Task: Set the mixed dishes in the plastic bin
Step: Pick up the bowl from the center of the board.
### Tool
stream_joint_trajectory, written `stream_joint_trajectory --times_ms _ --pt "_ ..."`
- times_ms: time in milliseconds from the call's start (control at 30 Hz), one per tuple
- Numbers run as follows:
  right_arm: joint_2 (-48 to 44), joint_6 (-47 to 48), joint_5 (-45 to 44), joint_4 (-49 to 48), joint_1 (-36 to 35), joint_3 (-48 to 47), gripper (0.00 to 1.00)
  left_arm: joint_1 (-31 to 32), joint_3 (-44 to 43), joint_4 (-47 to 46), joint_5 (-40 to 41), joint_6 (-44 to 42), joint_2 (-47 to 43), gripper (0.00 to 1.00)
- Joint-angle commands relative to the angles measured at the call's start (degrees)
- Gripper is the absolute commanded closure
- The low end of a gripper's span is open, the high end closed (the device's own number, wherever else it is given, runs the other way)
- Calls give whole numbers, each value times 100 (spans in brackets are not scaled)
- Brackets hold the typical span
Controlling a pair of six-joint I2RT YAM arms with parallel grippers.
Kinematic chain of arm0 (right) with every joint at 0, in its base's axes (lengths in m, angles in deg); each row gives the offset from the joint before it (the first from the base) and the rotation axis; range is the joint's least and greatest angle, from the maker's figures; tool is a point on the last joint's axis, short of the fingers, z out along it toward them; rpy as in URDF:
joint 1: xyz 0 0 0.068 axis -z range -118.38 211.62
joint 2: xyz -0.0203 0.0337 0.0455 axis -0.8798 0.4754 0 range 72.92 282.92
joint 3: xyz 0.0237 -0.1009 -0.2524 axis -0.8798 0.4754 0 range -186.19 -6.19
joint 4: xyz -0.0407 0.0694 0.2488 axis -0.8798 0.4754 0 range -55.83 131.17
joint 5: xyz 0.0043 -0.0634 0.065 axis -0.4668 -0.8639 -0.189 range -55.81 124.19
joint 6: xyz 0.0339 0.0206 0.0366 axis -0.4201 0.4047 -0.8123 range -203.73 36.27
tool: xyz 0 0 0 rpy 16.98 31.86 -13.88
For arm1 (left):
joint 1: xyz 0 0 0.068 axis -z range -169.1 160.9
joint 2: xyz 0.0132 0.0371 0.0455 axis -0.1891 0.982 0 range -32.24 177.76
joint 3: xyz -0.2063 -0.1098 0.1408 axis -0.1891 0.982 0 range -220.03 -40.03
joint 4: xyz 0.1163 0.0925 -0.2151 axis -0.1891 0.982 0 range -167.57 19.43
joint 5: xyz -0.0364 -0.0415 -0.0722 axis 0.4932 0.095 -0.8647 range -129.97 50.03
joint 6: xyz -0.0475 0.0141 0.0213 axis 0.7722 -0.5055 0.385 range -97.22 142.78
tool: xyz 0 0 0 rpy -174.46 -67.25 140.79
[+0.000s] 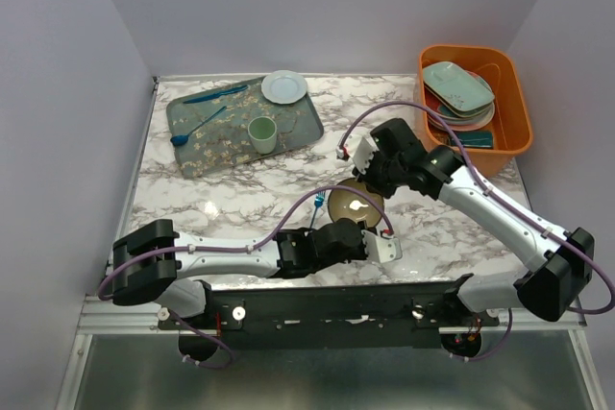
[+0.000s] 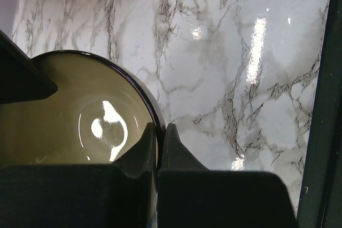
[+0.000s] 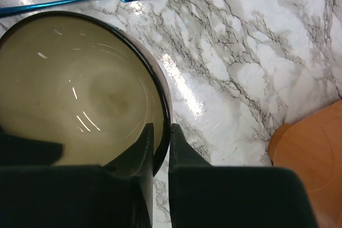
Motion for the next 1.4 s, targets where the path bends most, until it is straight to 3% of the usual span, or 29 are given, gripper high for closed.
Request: stream_joint_trajectory --times_ms 0,67,267,467,833,1000,1167,1367 --pt "53 226 145 224 9 -111 93 35 -293 -723 396 -190 -172 100" --pt "44 183 251 224 9 -111 100 35 -267 -810 413 -110 -242 100" --pt "9 147 470 189 35 -102 99 26 -161 -1004 387 135 -462 99" --pt "-18 103 786 145 228 -128 100 26 -108 -1013 413 364 -533 71" --pt "-62 42 1437 119 694 -85 99 9 -29 -1004 536 593 -612 42" --pt "-149 33 1806 75 966 -14 100 -26 6 -1004 563 874 -963 18" --pt "-220 -37 2447 13 1476 -41 99 -202 33 -899 317 1295 -1647 9" --pt "-282 -178 3045 -241 2354 -181 100 -553 41 -390 -70 1849 -2403 5"
